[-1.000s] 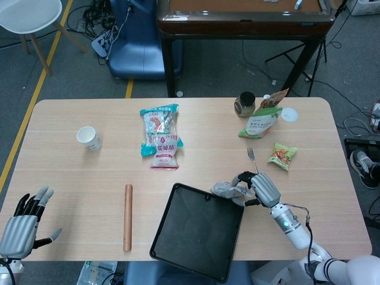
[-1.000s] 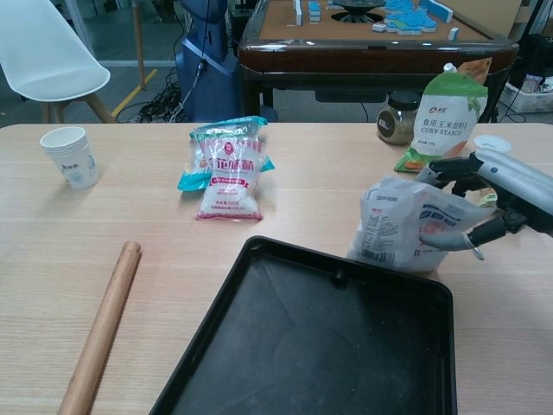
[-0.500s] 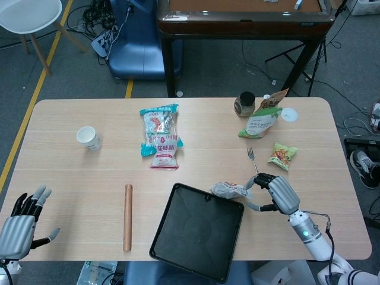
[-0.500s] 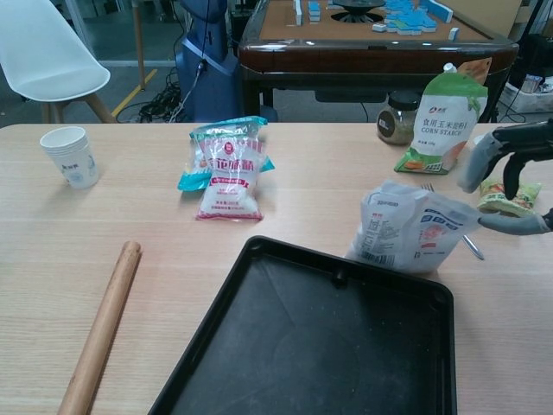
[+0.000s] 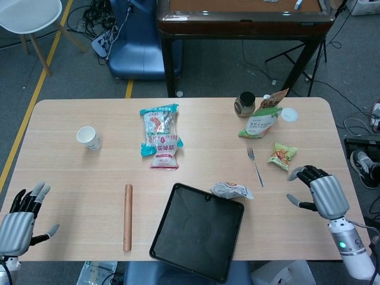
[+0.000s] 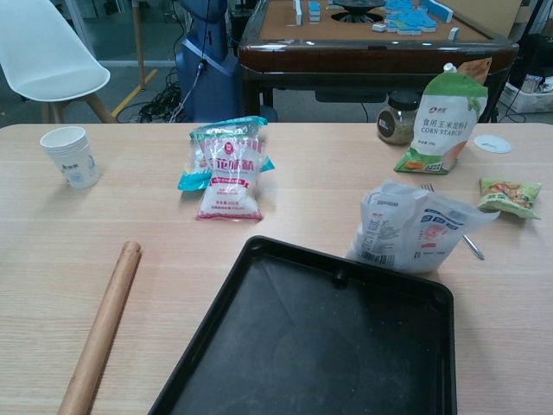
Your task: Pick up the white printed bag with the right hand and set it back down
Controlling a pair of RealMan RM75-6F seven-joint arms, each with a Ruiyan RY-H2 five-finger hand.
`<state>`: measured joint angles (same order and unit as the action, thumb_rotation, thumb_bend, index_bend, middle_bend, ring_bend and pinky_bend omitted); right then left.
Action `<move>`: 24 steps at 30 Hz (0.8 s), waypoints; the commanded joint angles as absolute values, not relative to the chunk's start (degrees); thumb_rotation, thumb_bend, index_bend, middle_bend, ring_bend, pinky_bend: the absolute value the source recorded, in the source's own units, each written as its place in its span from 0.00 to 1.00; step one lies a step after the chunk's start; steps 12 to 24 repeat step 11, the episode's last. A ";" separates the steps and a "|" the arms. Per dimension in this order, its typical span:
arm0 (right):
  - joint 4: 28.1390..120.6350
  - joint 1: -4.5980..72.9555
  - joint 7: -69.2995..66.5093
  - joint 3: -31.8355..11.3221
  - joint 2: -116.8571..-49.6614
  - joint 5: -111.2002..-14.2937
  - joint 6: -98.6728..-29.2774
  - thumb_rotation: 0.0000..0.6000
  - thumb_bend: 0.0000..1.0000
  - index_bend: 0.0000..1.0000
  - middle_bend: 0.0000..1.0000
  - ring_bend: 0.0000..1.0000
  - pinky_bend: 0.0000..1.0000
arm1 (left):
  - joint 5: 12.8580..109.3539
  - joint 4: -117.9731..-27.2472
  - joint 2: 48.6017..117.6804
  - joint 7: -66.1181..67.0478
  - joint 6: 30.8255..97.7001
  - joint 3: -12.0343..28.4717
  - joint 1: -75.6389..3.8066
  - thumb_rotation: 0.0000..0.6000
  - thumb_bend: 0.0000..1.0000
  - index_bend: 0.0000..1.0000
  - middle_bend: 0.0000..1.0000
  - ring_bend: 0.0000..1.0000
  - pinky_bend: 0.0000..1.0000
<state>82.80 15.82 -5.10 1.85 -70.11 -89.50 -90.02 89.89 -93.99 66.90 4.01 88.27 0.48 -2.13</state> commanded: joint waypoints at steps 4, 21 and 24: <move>90.01 9.95 1.93 1.08 -63.56 -82.96 -90.53 1.00 0.04 0.39 0.35 0.26 0.42 | 90.47 -94.05 67.19 4.33 89.10 0.53 -2.00 1.00 0.18 0.07 0.05 0.11 0.01; 90.38 9.06 0.35 0.87 -62.26 -82.73 -88.04 1.00 0.04 0.36 0.32 0.23 0.38 | 90.51 -94.04 67.30 4.26 89.19 0.47 -1.97 1.00 0.18 0.07 0.05 0.11 0.01; 90.38 9.06 0.35 0.87 -62.26 -82.73 -88.04 1.00 0.04 0.36 0.32 0.23 0.38 | 90.51 -94.04 67.30 4.26 89.19 0.47 -1.97 1.00 0.18 0.07 0.05 0.11 0.01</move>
